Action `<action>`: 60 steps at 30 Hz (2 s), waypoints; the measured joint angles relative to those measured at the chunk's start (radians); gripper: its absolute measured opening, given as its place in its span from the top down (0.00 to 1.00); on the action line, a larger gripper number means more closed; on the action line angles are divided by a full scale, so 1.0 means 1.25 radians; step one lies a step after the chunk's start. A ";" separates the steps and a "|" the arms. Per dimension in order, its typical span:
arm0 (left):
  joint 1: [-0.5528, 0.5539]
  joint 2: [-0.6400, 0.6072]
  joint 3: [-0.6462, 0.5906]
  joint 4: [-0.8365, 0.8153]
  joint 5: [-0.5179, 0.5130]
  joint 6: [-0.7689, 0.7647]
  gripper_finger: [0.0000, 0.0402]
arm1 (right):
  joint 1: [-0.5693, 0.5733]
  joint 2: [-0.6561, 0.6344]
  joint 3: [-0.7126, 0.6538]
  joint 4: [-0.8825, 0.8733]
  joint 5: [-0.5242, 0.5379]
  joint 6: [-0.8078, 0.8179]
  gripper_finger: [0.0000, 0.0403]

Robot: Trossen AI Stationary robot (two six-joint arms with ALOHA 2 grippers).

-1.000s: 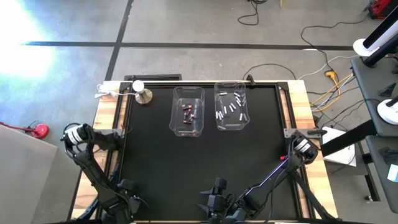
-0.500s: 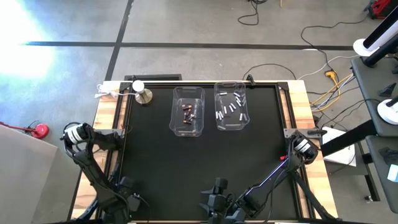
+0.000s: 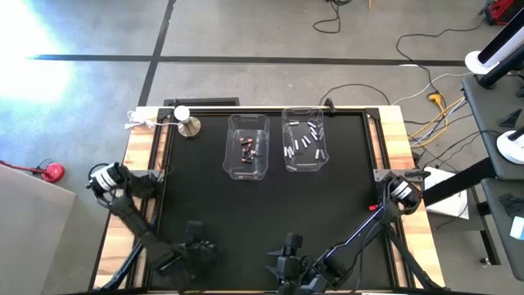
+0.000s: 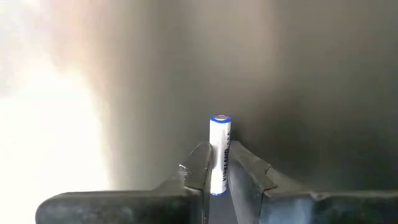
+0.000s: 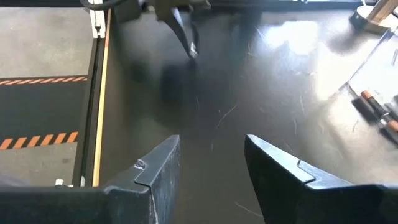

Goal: Sort batteries
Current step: Put the white battery into the right transparent bin

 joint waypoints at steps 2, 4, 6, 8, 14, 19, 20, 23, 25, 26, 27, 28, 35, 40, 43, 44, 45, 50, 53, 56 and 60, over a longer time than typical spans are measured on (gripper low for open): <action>0.037 -0.001 -0.006 0.053 -0.049 -0.001 0.94 | 0.002 -0.004 0.000 -0.002 0.000 -0.011 0.58; 0.079 -0.001 -0.023 0.135 -0.064 0.006 0.95 | 0.002 -0.006 0.000 -0.008 0.000 -0.030 0.59; 0.118 -0.001 -0.044 0.240 -0.063 0.029 0.96 | 0.002 -0.006 0.000 -0.014 -0.002 -0.053 0.59; 0.155 -0.003 -0.070 0.360 -0.061 0.059 0.96 | -0.001 -0.006 0.000 -0.021 -0.018 -0.062 0.60; 0.232 -0.003 -0.184 0.731 -0.043 0.109 0.96 | -0.014 -0.007 0.000 -0.040 -0.039 -0.050 0.62; 0.284 -0.004 -0.256 0.872 -0.038 0.057 0.97 | -0.049 0.015 -0.016 -0.004 -0.036 -0.041 0.58; 0.289 -0.004 -0.262 0.878 -0.040 0.056 0.97 | -0.059 0.020 -0.021 0.008 -0.039 -0.041 0.57; 0.300 -0.005 -0.272 0.878 -0.061 0.057 0.97 | -0.083 0.027 -0.037 0.041 -0.060 -0.041 0.54; 0.303 -0.004 -0.273 0.876 -0.087 0.058 0.96 | -0.097 0.031 -0.044 0.057 -0.082 -0.040 0.53; 0.303 0.000 -0.273 0.875 -0.109 0.057 0.96 | -0.103 0.034 -0.047 0.060 -0.088 -0.041 0.52; 0.303 0.006 -0.272 0.875 -0.133 0.052 0.96 | -0.108 0.039 -0.049 0.064 -0.095 -0.043 0.52; 0.303 0.011 -0.270 0.875 -0.149 0.051 0.95 | -0.113 0.045 -0.049 0.068 -0.097 -0.046 0.52; 0.300 0.059 -0.254 0.873 -0.173 0.068 0.83 | -0.141 0.080 -0.050 0.066 -0.126 -0.074 0.51; 0.299 0.057 -0.242 0.864 -0.172 0.124 0.70 | -0.159 0.087 -0.050 0.070 -0.188 -0.095 0.51; 0.287 0.016 -0.242 0.857 -0.174 0.178 0.63 | -0.159 0.086 -0.050 0.078 -0.189 -0.137 0.50; 0.279 -0.005 -0.242 0.857 -0.187 0.191 0.61 | -0.159 0.086 -0.050 0.088 -0.191 -0.154 0.50; 0.269 -0.029 -0.243 0.856 -0.199 0.200 0.59 | -0.160 0.085 -0.050 0.099 -0.191 -0.167 0.50; 0.189 -0.146 -0.256 0.838 -0.339 0.221 0.55 | -0.177 0.093 -0.050 0.167 -0.232 -0.221 0.50; 0.114 -0.213 -0.270 0.842 -0.475 0.227 0.56 | -0.200 0.107 -0.049 0.189 -0.240 -0.237 0.50; 0.032 -0.251 -0.284 0.846 -0.636 0.226 0.56 | -0.229 0.115 -0.049 0.224 -0.248 -0.241 0.50; -0.050 -0.263 -0.303 0.879 -0.739 0.223 0.58 | -0.267 0.119 -0.051 0.267 -0.307 -0.267 0.50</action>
